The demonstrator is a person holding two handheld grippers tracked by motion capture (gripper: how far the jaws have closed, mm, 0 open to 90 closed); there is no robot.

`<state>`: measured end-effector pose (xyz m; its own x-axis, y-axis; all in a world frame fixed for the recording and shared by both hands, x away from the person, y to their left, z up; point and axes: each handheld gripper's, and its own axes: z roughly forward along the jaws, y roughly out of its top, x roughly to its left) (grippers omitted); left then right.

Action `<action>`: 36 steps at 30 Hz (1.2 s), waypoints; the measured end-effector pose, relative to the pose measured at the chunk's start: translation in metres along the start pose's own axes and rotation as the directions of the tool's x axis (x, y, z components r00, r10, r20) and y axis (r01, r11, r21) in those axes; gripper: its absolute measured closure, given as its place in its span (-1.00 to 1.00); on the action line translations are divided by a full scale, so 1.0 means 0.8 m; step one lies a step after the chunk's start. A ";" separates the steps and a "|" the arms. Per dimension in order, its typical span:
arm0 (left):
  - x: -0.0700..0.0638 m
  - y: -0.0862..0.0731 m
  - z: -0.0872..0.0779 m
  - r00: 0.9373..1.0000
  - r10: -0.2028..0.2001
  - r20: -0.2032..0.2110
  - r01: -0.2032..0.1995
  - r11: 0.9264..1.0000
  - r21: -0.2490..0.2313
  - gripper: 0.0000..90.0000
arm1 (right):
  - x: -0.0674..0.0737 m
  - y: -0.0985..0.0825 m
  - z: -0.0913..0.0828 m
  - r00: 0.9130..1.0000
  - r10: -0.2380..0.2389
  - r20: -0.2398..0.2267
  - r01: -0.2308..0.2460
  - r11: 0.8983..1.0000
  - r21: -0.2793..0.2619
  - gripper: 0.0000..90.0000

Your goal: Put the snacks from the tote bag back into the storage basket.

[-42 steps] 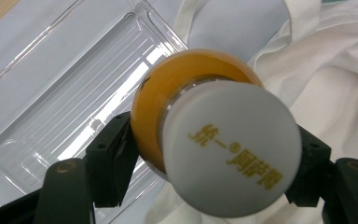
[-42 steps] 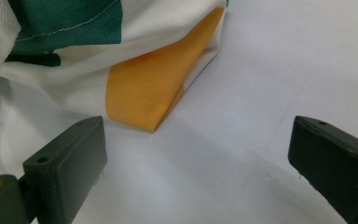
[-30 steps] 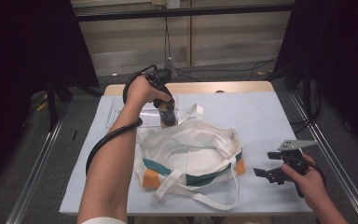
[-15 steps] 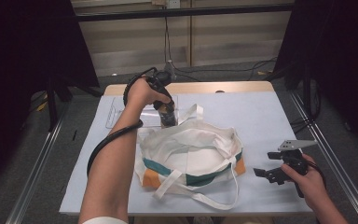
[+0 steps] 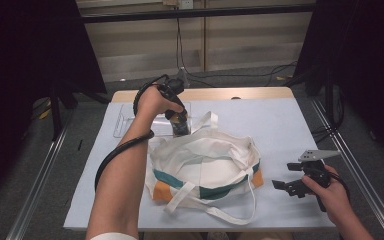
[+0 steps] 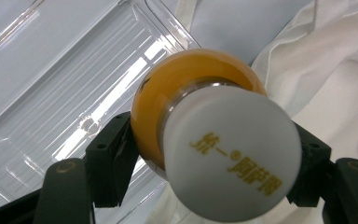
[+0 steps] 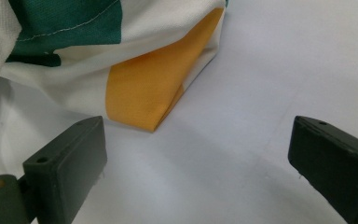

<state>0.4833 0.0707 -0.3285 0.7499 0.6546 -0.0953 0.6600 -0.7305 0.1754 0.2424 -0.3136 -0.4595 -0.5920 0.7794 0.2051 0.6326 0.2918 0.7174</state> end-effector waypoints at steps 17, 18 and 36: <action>-0.001 -0.001 0.008 1.000 -0.002 0.002 0.002 1.000 0.012 -0.33 | -0.001 0.000 -0.001 1.000 -0.004 0.000 0.004 1.000 0.000 -0.91; 0.000 0.000 0.008 1.000 0.008 0.002 -0.008 1.000 0.012 -0.33 | -0.001 0.000 -0.001 1.000 -0.004 0.000 0.004 1.000 0.000 -0.91; -0.001 -0.003 0.013 1.000 0.005 -0.005 -0.005 1.000 0.017 -0.33 | -0.001 0.000 -0.001 1.000 -0.001 0.002 0.001 1.000 0.001 -0.91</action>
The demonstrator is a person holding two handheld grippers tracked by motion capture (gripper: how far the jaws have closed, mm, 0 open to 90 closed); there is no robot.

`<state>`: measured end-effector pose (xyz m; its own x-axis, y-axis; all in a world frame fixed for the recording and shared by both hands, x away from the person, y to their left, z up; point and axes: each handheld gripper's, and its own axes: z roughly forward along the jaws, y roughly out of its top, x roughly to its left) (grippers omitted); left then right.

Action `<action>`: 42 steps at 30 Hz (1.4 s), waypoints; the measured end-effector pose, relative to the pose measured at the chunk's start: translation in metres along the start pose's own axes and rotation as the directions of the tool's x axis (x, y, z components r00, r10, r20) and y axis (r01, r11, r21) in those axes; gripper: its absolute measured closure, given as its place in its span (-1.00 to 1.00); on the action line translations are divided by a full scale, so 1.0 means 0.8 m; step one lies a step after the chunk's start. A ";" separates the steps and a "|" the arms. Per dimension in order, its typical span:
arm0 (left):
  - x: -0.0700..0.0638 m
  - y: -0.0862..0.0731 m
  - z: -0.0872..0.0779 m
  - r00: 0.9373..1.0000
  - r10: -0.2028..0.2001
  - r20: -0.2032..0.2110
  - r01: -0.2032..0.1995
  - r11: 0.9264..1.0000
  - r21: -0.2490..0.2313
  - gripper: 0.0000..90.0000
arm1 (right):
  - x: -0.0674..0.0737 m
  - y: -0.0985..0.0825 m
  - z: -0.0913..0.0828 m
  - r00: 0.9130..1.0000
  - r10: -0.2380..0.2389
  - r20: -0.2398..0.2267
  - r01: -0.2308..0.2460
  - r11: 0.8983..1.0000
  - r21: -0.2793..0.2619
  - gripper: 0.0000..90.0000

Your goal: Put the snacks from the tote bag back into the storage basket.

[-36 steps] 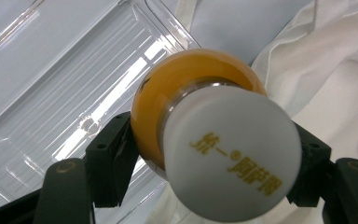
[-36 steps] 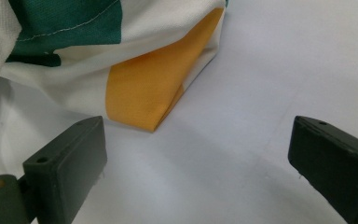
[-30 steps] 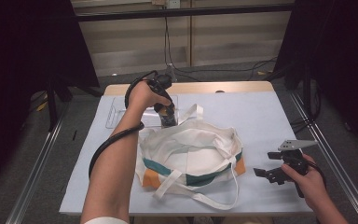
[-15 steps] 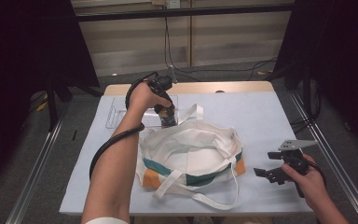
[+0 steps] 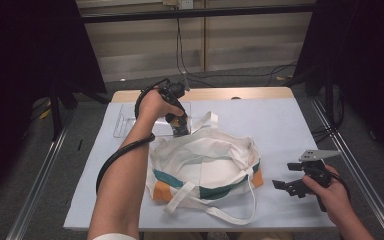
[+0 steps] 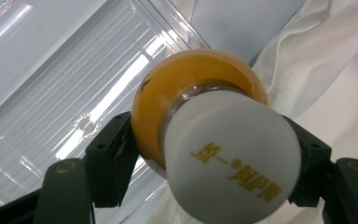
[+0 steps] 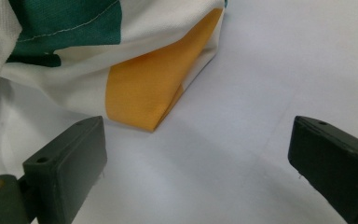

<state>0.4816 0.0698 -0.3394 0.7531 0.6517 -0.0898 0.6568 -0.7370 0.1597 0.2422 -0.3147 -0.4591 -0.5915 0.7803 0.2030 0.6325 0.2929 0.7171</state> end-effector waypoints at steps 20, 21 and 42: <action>-0.001 -0.001 0.006 1.000 0.001 -0.004 -0.001 1.000 -0.009 -0.33 | 0.000 0.000 0.000 1.000 -0.001 -0.002 0.001 1.000 -0.001 -0.91; -0.001 -0.001 0.006 1.000 0.003 -0.005 -0.003 1.000 -0.013 -0.33 | 0.000 0.000 0.000 1.000 0.000 -0.002 0.000 1.000 -0.001 -0.91; 0.002 -0.006 0.010 1.000 0.007 0.008 -0.007 0.998 -0.066 -0.35 | 0.000 0.000 0.000 1.000 -0.002 0.001 0.002 1.000 -0.003 -0.91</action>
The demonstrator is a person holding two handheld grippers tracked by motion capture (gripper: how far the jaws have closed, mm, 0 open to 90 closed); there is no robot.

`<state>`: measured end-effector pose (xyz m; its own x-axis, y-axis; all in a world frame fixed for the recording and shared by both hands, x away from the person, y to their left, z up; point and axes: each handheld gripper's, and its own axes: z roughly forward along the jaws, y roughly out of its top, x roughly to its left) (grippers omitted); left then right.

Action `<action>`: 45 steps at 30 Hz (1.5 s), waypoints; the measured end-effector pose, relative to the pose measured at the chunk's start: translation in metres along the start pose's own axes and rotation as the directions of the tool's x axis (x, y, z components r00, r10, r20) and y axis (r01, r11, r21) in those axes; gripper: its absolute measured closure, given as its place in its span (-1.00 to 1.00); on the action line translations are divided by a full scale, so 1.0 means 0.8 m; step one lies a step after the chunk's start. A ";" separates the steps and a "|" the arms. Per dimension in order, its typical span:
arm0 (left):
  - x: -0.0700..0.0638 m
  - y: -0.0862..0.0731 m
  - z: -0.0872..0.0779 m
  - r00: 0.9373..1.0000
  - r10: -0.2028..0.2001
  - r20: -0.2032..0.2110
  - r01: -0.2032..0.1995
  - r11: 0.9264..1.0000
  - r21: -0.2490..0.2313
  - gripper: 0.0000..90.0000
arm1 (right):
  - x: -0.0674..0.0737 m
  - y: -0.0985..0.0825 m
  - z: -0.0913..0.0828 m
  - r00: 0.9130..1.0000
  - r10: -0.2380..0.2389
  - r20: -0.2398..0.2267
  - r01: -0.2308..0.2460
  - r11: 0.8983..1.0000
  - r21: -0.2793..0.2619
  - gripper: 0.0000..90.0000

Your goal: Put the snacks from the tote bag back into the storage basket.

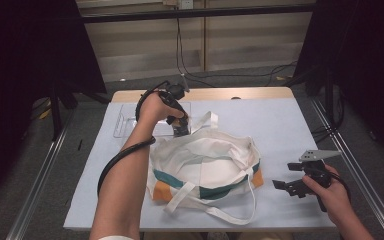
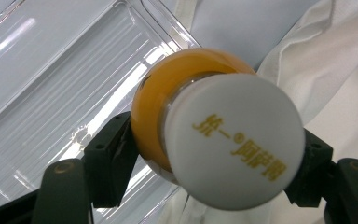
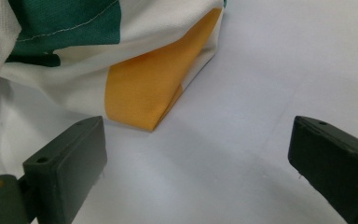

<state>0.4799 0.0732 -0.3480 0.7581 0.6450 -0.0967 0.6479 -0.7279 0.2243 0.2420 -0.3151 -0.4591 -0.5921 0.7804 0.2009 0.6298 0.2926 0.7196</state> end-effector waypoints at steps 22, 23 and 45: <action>0.004 -0.016 -0.004 0.998 -0.060 0.007 0.060 0.998 -0.026 -0.54 | 0.001 0.000 0.000 1.000 0.005 -0.002 -0.005 1.000 0.000 -0.91; 0.004 -0.017 -0.005 0.998 -0.059 0.003 0.059 0.998 -0.020 -0.55 | 0.001 0.000 0.000 1.000 0.006 0.000 -0.006 1.000 0.001 -0.91; 0.004 -0.042 -0.019 0.996 -0.087 0.010 0.087 0.996 -0.031 -0.72 | 0.001 0.000 0.000 1.000 0.011 0.006 -0.011 1.000 0.002 -0.91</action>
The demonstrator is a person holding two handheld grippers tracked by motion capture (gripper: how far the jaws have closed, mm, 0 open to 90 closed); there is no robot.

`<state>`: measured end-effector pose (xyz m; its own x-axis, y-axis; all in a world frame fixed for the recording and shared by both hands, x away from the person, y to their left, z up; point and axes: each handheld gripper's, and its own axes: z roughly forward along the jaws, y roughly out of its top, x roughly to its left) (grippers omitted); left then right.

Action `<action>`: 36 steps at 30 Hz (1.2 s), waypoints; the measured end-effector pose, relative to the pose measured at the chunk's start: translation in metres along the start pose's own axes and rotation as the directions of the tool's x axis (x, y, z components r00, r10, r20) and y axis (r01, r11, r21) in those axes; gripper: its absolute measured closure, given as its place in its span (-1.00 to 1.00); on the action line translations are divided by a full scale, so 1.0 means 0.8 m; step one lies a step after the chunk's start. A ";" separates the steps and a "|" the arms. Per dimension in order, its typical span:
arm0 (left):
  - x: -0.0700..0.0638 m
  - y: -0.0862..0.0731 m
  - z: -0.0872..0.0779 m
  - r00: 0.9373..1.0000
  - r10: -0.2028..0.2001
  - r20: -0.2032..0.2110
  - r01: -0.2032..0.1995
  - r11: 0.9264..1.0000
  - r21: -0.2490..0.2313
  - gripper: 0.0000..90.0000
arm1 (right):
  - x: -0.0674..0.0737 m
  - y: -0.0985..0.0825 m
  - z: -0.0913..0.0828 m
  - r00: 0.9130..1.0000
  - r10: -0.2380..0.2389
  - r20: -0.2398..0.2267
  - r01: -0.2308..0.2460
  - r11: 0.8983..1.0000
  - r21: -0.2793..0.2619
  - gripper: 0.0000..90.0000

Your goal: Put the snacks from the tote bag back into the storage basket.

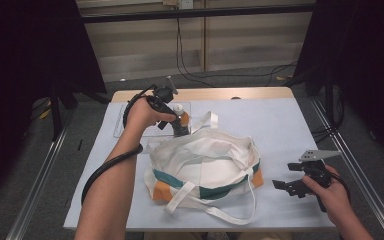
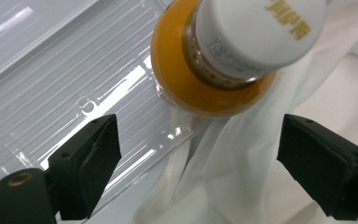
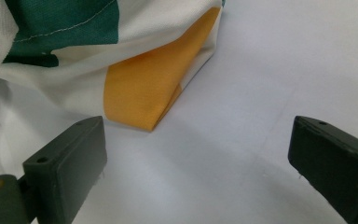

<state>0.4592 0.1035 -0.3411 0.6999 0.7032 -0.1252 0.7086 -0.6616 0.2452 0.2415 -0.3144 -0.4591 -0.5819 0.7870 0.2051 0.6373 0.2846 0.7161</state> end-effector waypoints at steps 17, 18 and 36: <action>-0.009 -0.019 -0.014 1.000 0.022 0.007 -0.022 1.000 -0.017 -0.78 | -0.001 0.000 -0.002 1.000 0.000 0.010 0.000 1.000 -0.002 -0.91; -0.009 -0.021 -0.015 1.000 0.018 0.012 -0.018 1.000 -0.021 -0.78 | 0.000 0.000 -0.003 1.000 -0.001 0.008 0.001 1.000 -0.001 -0.91; -0.007 -0.054 -0.022 1.000 0.004 0.003 -0.004 0.999 -0.032 -0.77 | 0.001 0.000 -0.003 1.000 0.006 0.015 -0.006 1.000 -0.005 -0.91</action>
<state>0.4228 0.1329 -0.3340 0.7032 0.6995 -0.1274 0.7025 -0.6559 0.2763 0.2400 -0.3153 -0.4571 -0.5707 0.7966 0.1994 0.6381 0.2773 0.7183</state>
